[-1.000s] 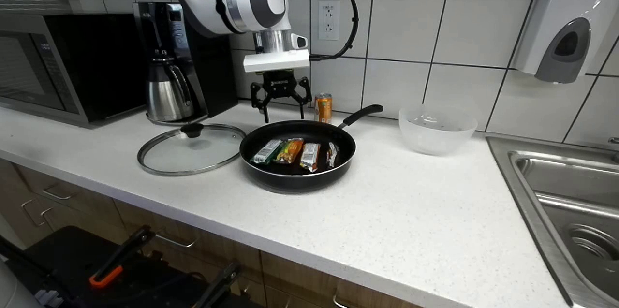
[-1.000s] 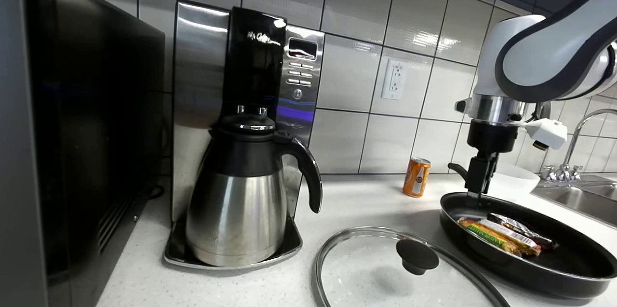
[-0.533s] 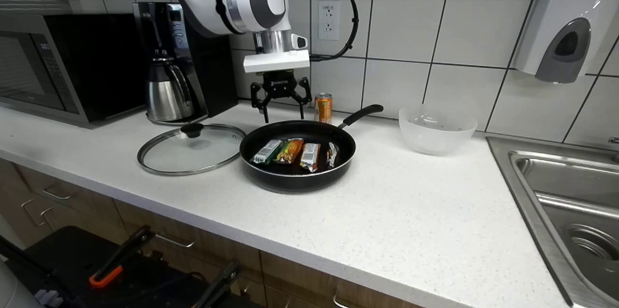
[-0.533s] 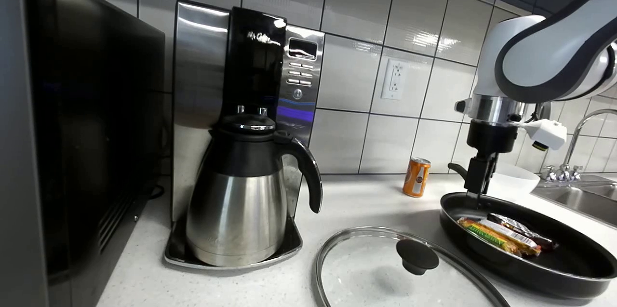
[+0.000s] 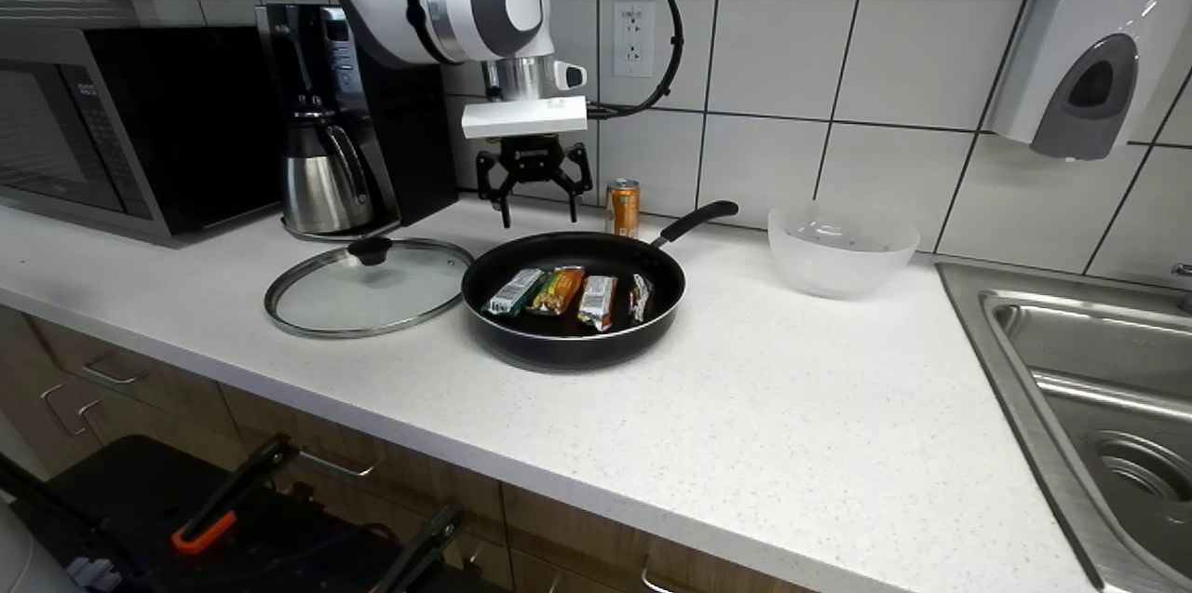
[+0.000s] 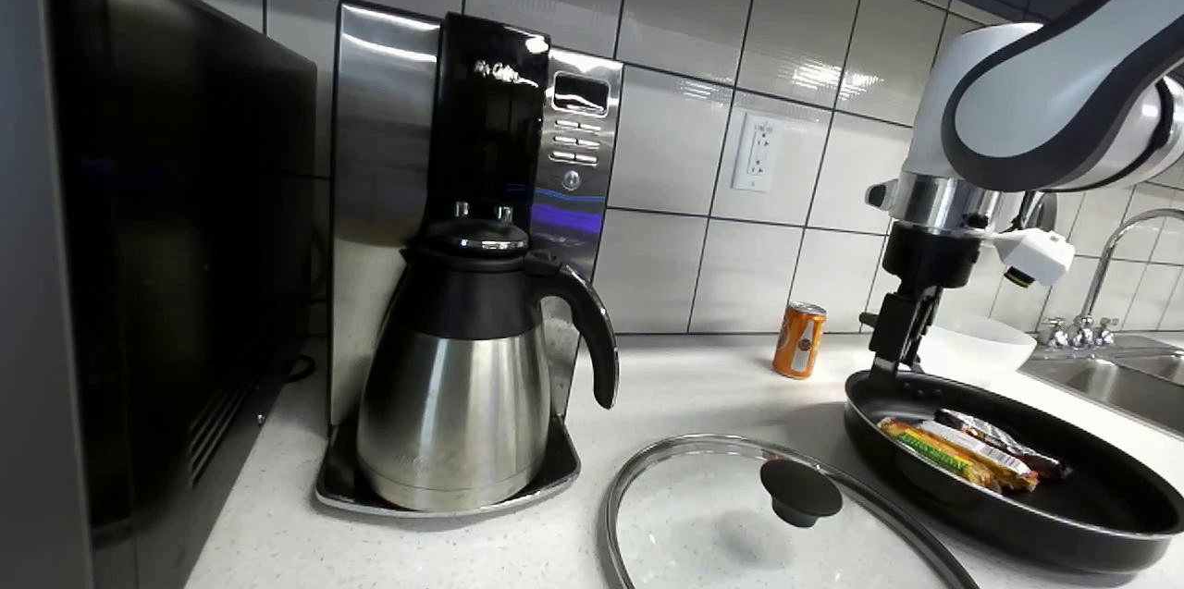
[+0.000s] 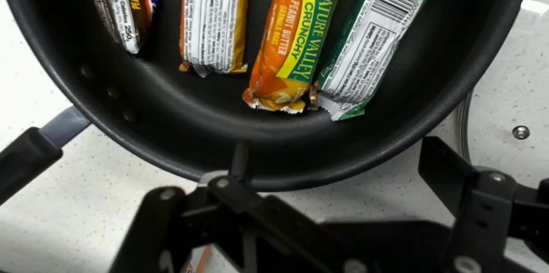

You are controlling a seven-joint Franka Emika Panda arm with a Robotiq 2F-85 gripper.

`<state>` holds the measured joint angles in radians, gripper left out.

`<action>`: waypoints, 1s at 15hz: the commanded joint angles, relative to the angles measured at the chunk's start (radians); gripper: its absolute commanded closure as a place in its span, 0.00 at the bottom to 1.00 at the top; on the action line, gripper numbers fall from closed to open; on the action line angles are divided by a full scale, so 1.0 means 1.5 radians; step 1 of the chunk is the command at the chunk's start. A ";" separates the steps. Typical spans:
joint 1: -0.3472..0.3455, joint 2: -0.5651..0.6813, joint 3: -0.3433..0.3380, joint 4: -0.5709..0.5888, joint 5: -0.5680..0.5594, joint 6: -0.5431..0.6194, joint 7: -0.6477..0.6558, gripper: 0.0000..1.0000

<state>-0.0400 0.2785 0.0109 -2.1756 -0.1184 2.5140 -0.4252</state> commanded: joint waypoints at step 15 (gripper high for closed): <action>0.077 -0.009 0.061 0.023 0.016 -0.013 0.112 0.00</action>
<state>0.0562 0.2759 0.0896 -2.1604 -0.0962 2.5139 -0.3208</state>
